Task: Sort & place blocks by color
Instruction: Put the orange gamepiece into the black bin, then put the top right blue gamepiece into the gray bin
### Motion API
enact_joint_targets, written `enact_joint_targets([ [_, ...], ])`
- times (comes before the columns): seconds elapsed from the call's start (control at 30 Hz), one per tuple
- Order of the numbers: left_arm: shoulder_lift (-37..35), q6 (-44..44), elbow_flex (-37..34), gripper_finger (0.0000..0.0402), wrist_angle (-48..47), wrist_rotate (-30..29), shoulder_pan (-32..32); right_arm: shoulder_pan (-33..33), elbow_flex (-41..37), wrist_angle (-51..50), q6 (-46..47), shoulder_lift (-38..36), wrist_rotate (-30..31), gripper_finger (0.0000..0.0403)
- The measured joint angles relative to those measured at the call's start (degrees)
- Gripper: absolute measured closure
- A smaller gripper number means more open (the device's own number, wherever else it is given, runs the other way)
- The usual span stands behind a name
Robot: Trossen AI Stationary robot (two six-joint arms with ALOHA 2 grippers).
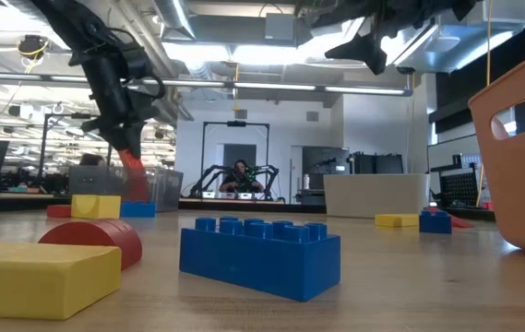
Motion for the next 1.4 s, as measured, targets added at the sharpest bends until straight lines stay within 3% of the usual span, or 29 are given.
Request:
enact_joint_targets([
  [0.27, -4.49, 0.0, 0.0, 0.0185, 0.32, 3.08, 0.28, 0.02, 0.0, 0.04, 0.13, 0.0, 0.1, 0.0128],
  [0.47, -13.55, -6.39, -0.01, 0.0174, 4.5, 18.76, -0.46, 0.02, 0.0, 1.09, 2.23, 0.0, 0.06, 0.0128],
  [0.6, -23.17, -12.32, -4.1, 0.0175, 17.8, 25.3, -5.76, 0.04, 0.0, 1.89, 3.54, 0.0, 0.01, 0.0128],
  [0.73, -33.41, -19.55, -13.11, 0.0175, 37.42, 23.75, -15.6, 0.04, 0.0, 1.98, 4.69, 0.0, -0.38, 0.0128],
  [0.87, -41.64, -21.71, -20.9, 0.0174, 49.9, 22.07, -24.65, 0.06, 0.0, 5.09, 4.01, 0.02, -4.51, 0.0128],
  [1.03, -47.16, -19.46, -24.15, 0.0174, 49.01, 17.55, -32.73, 0.11, 0.0, 9.06, 1.57, 0.02, -11.34, 0.0128],
  [1.23, -46.23, -14.54, -24.17, 0.0175, 45.76, 9.29, -41.74, 0.11, 0.02, 10.57, 0.33, 0.02, -16.12, 0.0128],
  [1.4, -43.85, -13.07, -23.75, 0.0175, 45.53, 4.55, -48.25, 1.22, 0.06, 5.95, 12.1, 0.02, -15.76, 0.0128],
])
